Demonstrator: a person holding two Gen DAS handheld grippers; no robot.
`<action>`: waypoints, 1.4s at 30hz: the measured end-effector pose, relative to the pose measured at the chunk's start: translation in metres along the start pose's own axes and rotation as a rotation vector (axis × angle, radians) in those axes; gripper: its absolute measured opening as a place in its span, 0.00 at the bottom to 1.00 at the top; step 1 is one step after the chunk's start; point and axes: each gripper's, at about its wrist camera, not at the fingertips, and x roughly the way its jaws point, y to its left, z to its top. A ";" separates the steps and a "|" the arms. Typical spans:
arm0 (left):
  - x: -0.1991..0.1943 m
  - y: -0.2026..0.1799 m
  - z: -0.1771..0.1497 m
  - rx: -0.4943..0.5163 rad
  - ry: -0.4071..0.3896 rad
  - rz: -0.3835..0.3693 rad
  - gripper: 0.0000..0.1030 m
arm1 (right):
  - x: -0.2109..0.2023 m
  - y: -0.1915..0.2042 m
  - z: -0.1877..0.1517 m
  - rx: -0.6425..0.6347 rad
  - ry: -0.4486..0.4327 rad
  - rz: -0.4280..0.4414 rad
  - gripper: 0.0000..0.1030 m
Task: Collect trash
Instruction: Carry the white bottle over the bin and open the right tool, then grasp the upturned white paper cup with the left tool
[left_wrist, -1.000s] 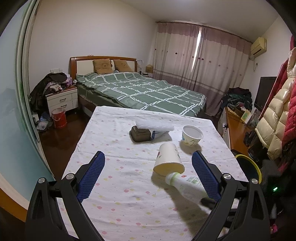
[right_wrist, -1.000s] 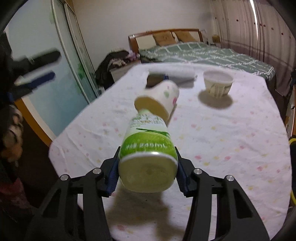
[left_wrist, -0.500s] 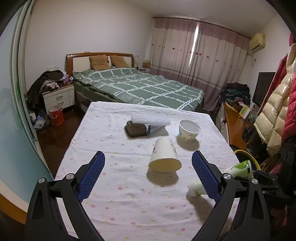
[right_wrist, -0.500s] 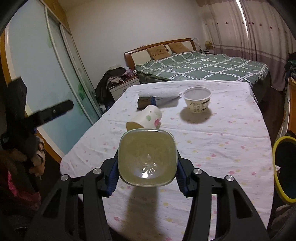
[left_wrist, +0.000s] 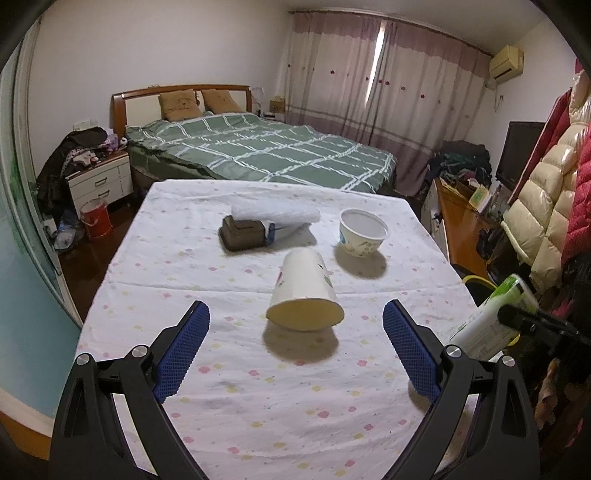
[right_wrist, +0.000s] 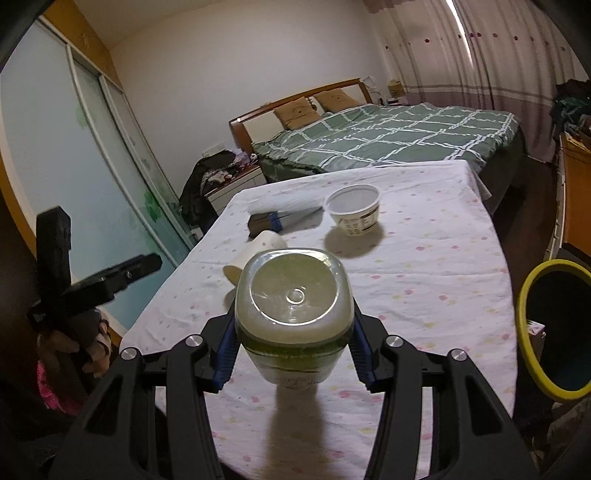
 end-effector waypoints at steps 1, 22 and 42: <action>0.004 -0.002 0.001 0.003 0.006 -0.001 0.91 | -0.002 -0.003 0.001 0.005 -0.002 0.001 0.48; 0.076 -0.029 0.019 0.022 0.091 -0.016 0.91 | -0.086 -0.194 0.014 0.295 -0.145 -0.596 0.48; 0.136 -0.028 0.027 0.026 0.172 0.058 0.91 | -0.049 -0.226 -0.016 0.348 -0.004 -0.607 0.70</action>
